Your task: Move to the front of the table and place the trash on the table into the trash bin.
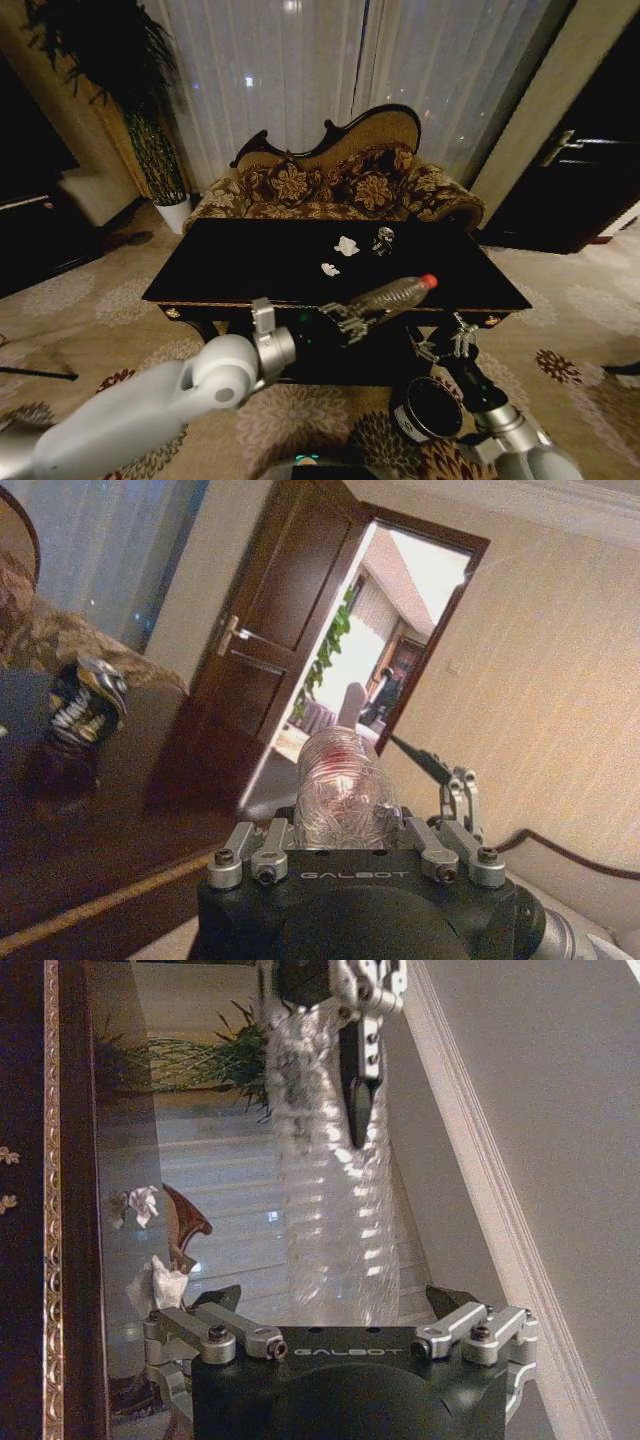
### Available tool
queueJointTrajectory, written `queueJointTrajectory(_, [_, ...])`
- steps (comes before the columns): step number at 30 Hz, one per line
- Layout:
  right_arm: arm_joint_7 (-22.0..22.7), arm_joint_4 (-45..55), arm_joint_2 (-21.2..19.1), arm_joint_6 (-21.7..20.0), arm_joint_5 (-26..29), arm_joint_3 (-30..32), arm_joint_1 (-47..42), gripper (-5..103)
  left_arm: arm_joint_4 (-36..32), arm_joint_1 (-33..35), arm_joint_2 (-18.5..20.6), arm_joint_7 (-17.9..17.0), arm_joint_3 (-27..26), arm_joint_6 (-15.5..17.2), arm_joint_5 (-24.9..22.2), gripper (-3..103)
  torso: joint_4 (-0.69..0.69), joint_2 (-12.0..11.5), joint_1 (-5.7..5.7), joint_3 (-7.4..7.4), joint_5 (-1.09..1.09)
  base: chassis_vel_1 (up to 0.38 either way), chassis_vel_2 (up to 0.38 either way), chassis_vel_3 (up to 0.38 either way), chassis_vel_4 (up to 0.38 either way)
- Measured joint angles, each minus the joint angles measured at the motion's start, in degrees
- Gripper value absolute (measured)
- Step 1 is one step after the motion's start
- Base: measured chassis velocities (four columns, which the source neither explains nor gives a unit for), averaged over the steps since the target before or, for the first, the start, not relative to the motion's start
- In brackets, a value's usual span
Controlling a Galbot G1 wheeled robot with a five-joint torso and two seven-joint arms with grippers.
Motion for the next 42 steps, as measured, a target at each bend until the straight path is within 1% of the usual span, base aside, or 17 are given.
queueJointTrajectory(7, [-0.6,0.3,0.7,-0.3,0.1,-0.8,-0.1,100,3.3,-1.7,-4.2,-1.3,3.5,0.0,-0.1,39,0.0,0.0,0.0,0.0,0.0,0.0,0.0,0.0,0.0])
queueJointTrajectory(8, [-0.6,0.3,0.7,-0.3,0.1,-0.8,-0.1,100,3.3,-1.7,-4.2,-1.3,3.5,0.0,-0.1,39,0.0,0.0,0.0,0.0,0.0,0.0,0.0,0.0,0.0])
queueJointTrajectory(12, [-1.2,0.4,1.5,-0.3,0.1,-1.0,-0.2,100,4.9,-2.6,-7.7,-2.4,4.7,-0.1,-0.5,39,0.0,0.0,0.0,0.0,0.0,0.0,0.0,0.0,0.0])
queueJointTrajectory(13, [-1.2,0.4,1.5,-0.3,0.1,-1.0,-0.2,100,4.9,-2.6,-7.7,-2.4,4.7,-0.1,-0.5,39,0.0,0.0,0.0,0.0,0.0,0.0,0.0,0.0,0.0])
queueJointTrajectory(16, [-1.3,0.4,2.1,-0.3,-0.2,-1.1,-0.7,101,5.8,-2.7,-9.8,-3.4,5.6,0.0,-0.6,39,0.0,0.0,0.0,0.0,-0.01,0.0,0.0,0.0,0.0])
queueJointTrajectory(17, [-1.3,0.4,2.1,-0.3,-0.3,-1.1,-0.8,96,5.9,-2.8,-10.2,-3.6,6.1,0.0,-0.4,39,-0.01,0.0,0.0,0.0,-0.01,0.0,0.0,0.0,0.0])
queueJointTrajectory(19, [-1.2,0.5,2.1,-0.3,-0.3,-1.1,-0.8,96,5.8,-2.9,-10.5,-3.9,6.5,0.0,-0.4,39,0.0,0.0,0.0,0.0,0.0,0.0,0.0,0.0,0.0])
queueJointTrajectory(22, [-1.2,0.4,1.9,-0.3,-0.2,-1.1,-0.5,80,5.2,-2.9,-10.3,-4.2,7.6,0.1,-0.1,39,0.0,0.0,0.0,0.0,-0.01,0.0,0.0,0.0,0.0])
queueJointTrajectory(23, [-1.2,0.4,1.9,-0.3,-0.2,-1.1,-0.5,80,5.2,-2.9,-10.3,-4.2,7.6,0.1,-0.1,39,0.0,0.0,0.0,0.0,-0.01,0.0,0.0,0.0,0.0])
queueJointTrajectory(25, [-1.2,0.2,1.9,-0.3,-0.2,-1.4,-0.4,70,4.8,-2.5,-9.3,-4.2,8.0,0.2,0.1,39,0.0,0.0,0.0,0.0,0.0,0.0,0.0,0.0,0.0])
queueJointTrajectory(26, [-1.2,0.2,1.9,-0.3,-0.2,-1.4,-0.4,70,4.8,-2.5,-9.3,-4.2,8.0,0.2,0.1,39,0.0,0.0,0.0,0.0,0.0,0.0,0.0,0.0,0.0])
queueJointTrajectory(29, [-1.2,-0.1,2.1,-0.1,-0.3,-2.1,-0.4,54,3.8,-1.3,-7.7,-4.1,8.2,0.0,1.2,39,0.01,0.0,0.0,0.0,-0.01,0.0,0.0,0.0,0.0])
queueJointTrajectory(31, [-1.2,-0.1,2.1,0.0,-0.3,-2.1,-0.4,54,3.6,-1.0,-7.5,-4.1,8.1,-0.1,1.3,39,0.01,0.0,0.0,0.0,-0.01,0.0,0.0,0.0,0.0])
queueJointTrajectory(33, [-1.3,-0.2,2.0,0.1,-0.3,-2.2,-0.4,44,3.1,-0.1,-6.8,-4.0,7.8,-0.1,1.7,39,0.0,0.0,0.0,0.0,-0.01,0.0,0.0,0.0,0.0])
queueJointTrajectory(34, [-1.3,-0.2,2.0,0.1,-0.3,-2.2,-0.4,44,3.1,-0.1,-6.8,-4.0,7.8,-0.1,1.7,39,0.0,0.0,0.0,0.0,-0.01,0.0,0.0,0.0,0.0])
queueJointTrajectory(37, [-1.3,-0.2,1.7,0.2,-0.3,-2.3,-0.4,35,2.3,0.8,-5.7,-3.7,7.1,0.0,2.2,39,0.01,0.0,0.0,0.0,-0.01,0.0,0.0,0.0,0.0])
queueJointTrajectory(42, [-1.3,0.0,1.6,0.3,-0.2,-2.3,-0.6,28,1.5,1.5,-5.1,-3.6,6.2,0.4,3.2,38,0.0,0.0,0.0,0.0,-0.01,0.0,0.0,0.0,0.0])
